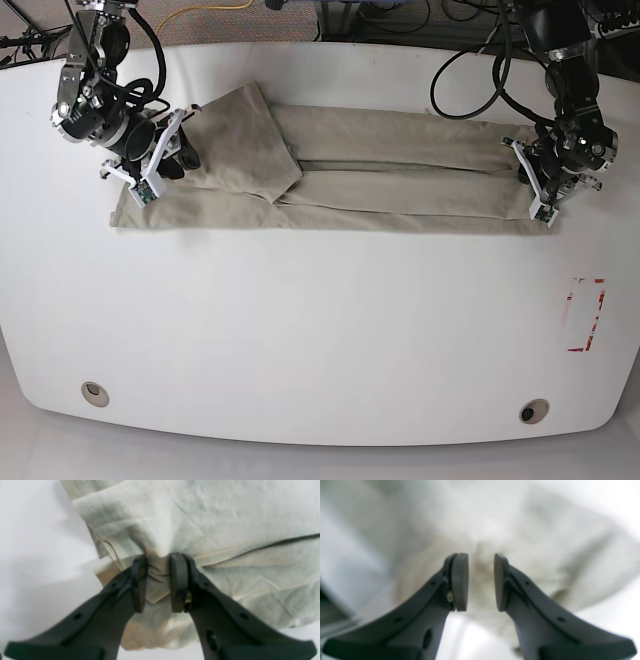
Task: Fold the T-shirt properly
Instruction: 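Fold the grasped sleeve end with the right gripper toward the shirt center, then open the left gripper and lift it off the shirt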
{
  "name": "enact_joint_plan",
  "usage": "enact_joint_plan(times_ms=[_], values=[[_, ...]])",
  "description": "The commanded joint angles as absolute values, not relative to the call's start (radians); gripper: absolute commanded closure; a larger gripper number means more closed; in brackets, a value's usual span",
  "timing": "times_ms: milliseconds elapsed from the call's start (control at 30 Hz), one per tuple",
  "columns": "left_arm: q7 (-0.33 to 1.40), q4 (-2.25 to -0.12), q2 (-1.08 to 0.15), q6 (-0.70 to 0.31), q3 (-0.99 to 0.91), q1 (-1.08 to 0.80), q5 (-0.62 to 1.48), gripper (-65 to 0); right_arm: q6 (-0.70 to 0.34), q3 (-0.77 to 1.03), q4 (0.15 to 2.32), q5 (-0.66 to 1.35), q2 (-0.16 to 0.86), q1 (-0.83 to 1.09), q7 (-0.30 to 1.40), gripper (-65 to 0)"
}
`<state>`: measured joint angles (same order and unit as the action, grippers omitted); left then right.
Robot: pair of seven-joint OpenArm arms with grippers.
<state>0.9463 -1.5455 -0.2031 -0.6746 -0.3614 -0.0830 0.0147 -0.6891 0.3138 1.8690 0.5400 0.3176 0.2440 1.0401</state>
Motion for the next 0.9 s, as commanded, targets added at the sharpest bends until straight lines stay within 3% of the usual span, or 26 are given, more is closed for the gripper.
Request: enact_joint_plan(times_ms=[0,100,167,300,433,700,867], values=[[1.04,-1.563,-0.185,-0.698,-0.354,-0.11,-0.019,-14.7,-0.698,0.312,1.827,0.498,0.308,0.208,1.027,-16.2],[1.041,-1.618,-0.182,-0.698,-0.354,-0.113,-0.019,-17.2,-0.698,0.308,1.765,0.415,0.269,0.176,0.995,-16.2],[1.041,-1.649,-0.163,-0.698,-0.354,-0.113,-0.019,-22.8,-0.698,0.308,1.725,0.351,0.245,0.159,0.947,-16.3],[1.041,-1.722,-0.134,-0.698,-0.383,-0.113,-0.019,-40.3,-0.698,0.306,1.666,0.243,0.219,0.136,0.888,-16.5],[1.041,-1.776,-0.114,-0.698,-0.444,-0.111,-0.004,-52.8,-0.698,0.306,1.658,0.214,0.213,0.124,0.886,-16.5],[1.043,-1.791,-0.12,-0.698,-0.578,-0.108,0.173,-53.3,-0.698,0.306,1.653,0.214,0.214,0.12,0.886,-16.5],[1.081,-1.699,-0.191,-0.698,-0.625,-0.104,0.32,-53.3,-0.698,0.306,1.653,0.208,0.214,0.12,0.888,-16.5]])
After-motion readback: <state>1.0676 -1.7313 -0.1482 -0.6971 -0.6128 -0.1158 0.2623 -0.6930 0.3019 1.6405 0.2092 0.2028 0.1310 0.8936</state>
